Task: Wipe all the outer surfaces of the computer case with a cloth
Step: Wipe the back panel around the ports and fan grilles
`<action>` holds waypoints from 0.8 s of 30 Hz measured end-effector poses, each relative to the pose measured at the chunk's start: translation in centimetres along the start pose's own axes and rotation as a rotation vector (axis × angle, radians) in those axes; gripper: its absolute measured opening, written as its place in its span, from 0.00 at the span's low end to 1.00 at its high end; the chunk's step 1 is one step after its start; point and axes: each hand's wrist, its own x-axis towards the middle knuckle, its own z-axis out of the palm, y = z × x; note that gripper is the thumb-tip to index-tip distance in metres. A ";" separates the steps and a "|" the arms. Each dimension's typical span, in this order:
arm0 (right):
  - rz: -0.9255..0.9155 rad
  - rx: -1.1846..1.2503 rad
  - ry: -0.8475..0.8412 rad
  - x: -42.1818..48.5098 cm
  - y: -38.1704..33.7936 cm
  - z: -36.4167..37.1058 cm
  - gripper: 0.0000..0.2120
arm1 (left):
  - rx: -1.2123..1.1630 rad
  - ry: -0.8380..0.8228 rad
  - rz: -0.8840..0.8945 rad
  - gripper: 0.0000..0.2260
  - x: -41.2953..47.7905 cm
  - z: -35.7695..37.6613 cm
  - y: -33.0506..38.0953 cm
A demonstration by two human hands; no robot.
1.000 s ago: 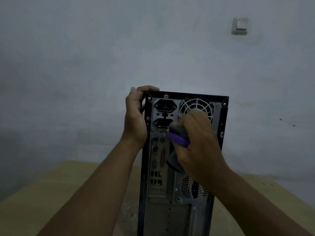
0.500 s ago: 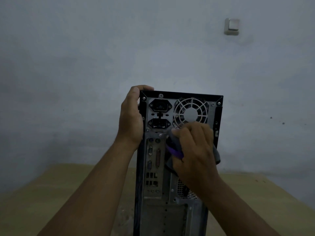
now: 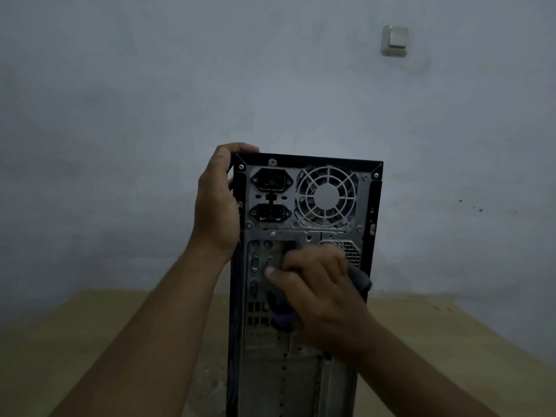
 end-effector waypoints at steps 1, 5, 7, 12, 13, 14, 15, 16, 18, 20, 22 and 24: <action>0.083 0.008 0.055 0.7 0.8 -0.2 0.18 | -0.003 0.000 0.000 0.18 0.0 0.0 0.0; 0.595 0.140 0.398 4.5 1.7 -0.3 0.14 | -0.014 0.012 -0.013 0.18 -0.1 0.0 0.0; 0.621 0.108 0.438 4.8 0.7 0.3 0.12 | -0.018 0.008 -0.012 0.17 -0.1 0.0 0.0; 0.366 0.065 0.251 1.5 -1.0 1.0 0.14 | -0.029 -0.004 -0.008 0.17 0.0 -0.1 -0.2; 0.304 0.066 0.203 0.9 -1.1 0.9 0.14 | -0.030 -0.005 -0.012 0.17 0.0 -0.1 -0.2; 0.237 0.060 0.154 0.4 -1.1 0.8 0.14 | -0.027 -0.004 -0.014 0.17 0.0 0.0 -0.2; 0.175 0.054 0.105 0.0 -1.0 0.6 0.15 | -0.026 -0.004 -0.013 0.17 0.0 -0.1 -0.3; 0.114 0.049 0.065 -0.2 -0.7 0.5 0.17 | -0.026 -0.006 -0.009 0.17 0.0 -0.1 -0.3; 0.030 0.043 0.037 0.1 0.4 0.2 0.18 | -0.023 -0.012 0.000 0.18 0.1 -0.2 -0.3; 0.086 0.042 0.097 1.3 1.7 -0.1 0.18 | -0.019 -0.012 -0.003 0.18 0.1 -0.2 -0.3; 0.318 0.063 0.236 3.1 2.5 -0.4 0.17 | -0.022 -0.006 -0.011 0.18 0.1 -0.2 -0.3; 0.556 0.108 0.368 4.7 2.0 -0.2 0.17 | -0.029 0.004 -0.013 0.18 0.1 -0.1 -0.4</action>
